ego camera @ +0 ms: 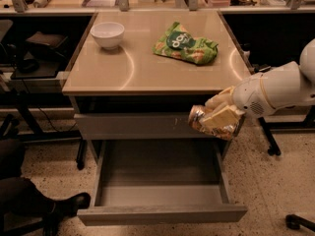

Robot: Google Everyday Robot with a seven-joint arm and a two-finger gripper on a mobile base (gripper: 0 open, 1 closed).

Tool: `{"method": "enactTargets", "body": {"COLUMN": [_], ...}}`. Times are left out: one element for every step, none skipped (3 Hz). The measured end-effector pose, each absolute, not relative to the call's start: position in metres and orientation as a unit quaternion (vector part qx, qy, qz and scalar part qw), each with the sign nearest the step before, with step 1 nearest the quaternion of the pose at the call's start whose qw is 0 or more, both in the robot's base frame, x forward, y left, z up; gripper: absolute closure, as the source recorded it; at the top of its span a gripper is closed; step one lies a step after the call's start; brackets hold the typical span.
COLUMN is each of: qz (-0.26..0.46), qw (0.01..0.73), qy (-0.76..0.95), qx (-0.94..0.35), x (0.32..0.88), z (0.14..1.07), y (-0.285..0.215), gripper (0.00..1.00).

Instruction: Place orange can into middle drawer

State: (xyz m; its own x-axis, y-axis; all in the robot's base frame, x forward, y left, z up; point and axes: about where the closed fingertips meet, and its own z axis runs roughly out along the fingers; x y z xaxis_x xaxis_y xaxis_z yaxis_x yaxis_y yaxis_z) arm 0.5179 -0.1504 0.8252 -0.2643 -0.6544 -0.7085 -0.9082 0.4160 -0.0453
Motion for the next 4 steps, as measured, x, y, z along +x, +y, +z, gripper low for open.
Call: {"method": "enactTargets", "body": {"qz": [0.203, 0.184, 0.152, 0.114], "qw": [0.334, 0.325, 0.321, 0.331], "qy": [0.768, 0.761, 0.765, 0.770], "qx": [-0.507, -0.530, -0.537, -0.533], "x": [0.516, 0.506, 0.512, 0.532], "z": [0.790, 0.732, 0.679, 0.645], "y": [-0.131, -0.096, -0.072, -0.056], "gripper": [1.00, 1.00, 1.00, 1.00]}}
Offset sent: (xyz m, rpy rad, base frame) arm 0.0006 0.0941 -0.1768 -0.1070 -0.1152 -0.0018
